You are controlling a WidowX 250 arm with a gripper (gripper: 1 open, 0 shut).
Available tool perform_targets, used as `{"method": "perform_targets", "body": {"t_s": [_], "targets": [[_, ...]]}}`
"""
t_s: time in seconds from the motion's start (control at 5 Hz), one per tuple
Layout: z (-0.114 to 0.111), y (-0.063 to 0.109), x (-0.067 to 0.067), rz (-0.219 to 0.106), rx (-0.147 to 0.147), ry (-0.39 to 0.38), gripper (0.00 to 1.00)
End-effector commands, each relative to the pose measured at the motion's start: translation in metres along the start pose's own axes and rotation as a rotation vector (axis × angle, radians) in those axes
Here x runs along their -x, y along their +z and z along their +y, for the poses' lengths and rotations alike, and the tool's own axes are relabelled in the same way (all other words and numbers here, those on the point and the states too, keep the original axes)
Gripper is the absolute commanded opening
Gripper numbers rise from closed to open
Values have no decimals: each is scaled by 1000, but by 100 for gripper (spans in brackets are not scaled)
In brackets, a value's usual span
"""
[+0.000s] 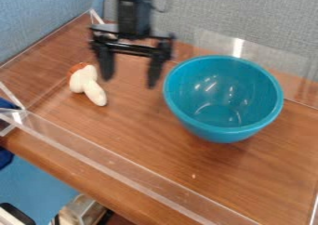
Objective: Put the mushroom in the blue bowl
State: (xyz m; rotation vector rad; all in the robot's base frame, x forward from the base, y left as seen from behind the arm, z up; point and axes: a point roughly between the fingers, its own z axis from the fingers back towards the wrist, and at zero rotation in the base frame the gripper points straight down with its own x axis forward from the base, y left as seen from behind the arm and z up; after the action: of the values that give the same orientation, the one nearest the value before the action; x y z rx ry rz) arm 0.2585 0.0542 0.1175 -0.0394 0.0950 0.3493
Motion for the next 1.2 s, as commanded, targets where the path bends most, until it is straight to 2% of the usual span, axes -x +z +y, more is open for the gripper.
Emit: {"method": "perform_targets", "body": {"t_s": [0.0,0.4,0.6,1.0], "targets": [[19,9,0,-80,29,108,100],[33,-13,-8,-153,65,390,100],[42,-18,-18,-174,71,469,100],[62,-32,-45,-197,51,582,100]]}}
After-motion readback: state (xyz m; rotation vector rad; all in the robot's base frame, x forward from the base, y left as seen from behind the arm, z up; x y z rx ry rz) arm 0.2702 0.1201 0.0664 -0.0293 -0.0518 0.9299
